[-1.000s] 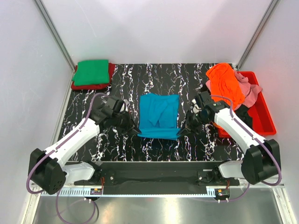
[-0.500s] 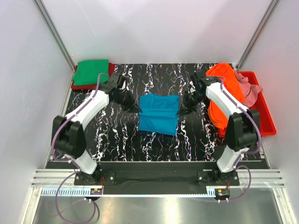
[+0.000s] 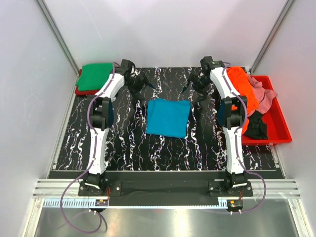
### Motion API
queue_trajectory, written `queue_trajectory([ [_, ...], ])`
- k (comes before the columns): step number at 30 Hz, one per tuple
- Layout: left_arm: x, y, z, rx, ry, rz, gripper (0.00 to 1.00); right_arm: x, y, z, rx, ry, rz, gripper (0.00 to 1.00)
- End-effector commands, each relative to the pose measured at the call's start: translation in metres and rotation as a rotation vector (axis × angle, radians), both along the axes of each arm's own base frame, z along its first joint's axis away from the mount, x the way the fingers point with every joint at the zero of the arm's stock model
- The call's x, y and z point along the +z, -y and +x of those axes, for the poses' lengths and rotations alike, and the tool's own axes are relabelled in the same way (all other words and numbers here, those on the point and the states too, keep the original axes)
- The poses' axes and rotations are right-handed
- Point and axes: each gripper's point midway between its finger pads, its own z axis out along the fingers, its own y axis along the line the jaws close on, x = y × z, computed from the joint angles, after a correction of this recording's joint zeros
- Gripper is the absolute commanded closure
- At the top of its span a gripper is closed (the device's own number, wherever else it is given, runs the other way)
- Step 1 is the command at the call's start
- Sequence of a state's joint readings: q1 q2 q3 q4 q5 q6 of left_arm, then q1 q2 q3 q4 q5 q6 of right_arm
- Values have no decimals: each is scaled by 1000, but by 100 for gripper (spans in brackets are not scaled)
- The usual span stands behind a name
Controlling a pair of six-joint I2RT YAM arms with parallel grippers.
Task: Fold and stack the t-shirts
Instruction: Fold the tshirt, then neatly place the folded tshirt to the corner
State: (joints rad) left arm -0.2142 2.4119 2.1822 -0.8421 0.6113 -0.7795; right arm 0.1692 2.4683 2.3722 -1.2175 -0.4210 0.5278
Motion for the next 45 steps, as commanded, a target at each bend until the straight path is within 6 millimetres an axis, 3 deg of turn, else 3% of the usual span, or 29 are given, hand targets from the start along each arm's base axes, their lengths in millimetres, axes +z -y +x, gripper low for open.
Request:
queue_trajectory([
  [1, 24, -10, 13, -34, 82, -20, 1, 38, 9, -16, 4, -2, -59, 0],
  [3, 21, -25, 14, -19, 124, 72, 1, 48, 15, -26, 20, 23, -85, 0],
  [4, 29, -31, 8, -48, 190, 109, 1, 48, 19, -30, 38, 35, -104, 0],
  [6, 14, -47, 1, -57, 242, 213, 1, 48, 21, -49, 63, 35, -93, 0],
  [7, 14, -50, -2, -68, 273, 237, 1, 61, 22, -58, 65, 67, -87, 0],
  [8, 30, -51, -5, -71, 332, 254, 1, 42, 25, -72, 67, 23, -94, 0],
  [9, 15, -54, -16, -101, 325, 273, 1, 39, 26, -80, 67, 17, -89, 0],
  [10, 18, -53, -12, -104, 373, 277, 1, 35, 29, -100, 68, -10, -89, 0],
  [11, 18, -53, -14, -115, 391, 287, 1, 32, 29, -104, 63, 0, -85, 0],
  [16, -8, -30, -20, -205, 423, 256, 1, 19, 34, -150, 65, -64, -74, 0],
  [19, -19, -16, -17, -231, 432, 216, 1, 24, 37, -170, 72, -69, -71, 0],
  [21, -32, -14, -16, -229, 400, 211, 2, 34, 37, -180, 72, -46, -62, 0],
  [28, -51, 6, -25, -289, 386, 172, 3, 16, 47, -225, 69, -121, -85, 0],
  [31, -61, 12, -32, -305, 366, 179, 5, 14, 49, -233, 66, -122, -87, 0],
  [40, -75, 42, -52, -357, 319, 154, 28, 16, 51, -241, 74, -115, -84, 0],
  [43, -74, 45, -48, -343, 308, 138, 58, 19, 51, -243, 75, -101, -80, 0],
  [45, -69, 44, -46, -342, 301, 152, 96, 20, 51, -245, 78, -100, -81, 0],
])
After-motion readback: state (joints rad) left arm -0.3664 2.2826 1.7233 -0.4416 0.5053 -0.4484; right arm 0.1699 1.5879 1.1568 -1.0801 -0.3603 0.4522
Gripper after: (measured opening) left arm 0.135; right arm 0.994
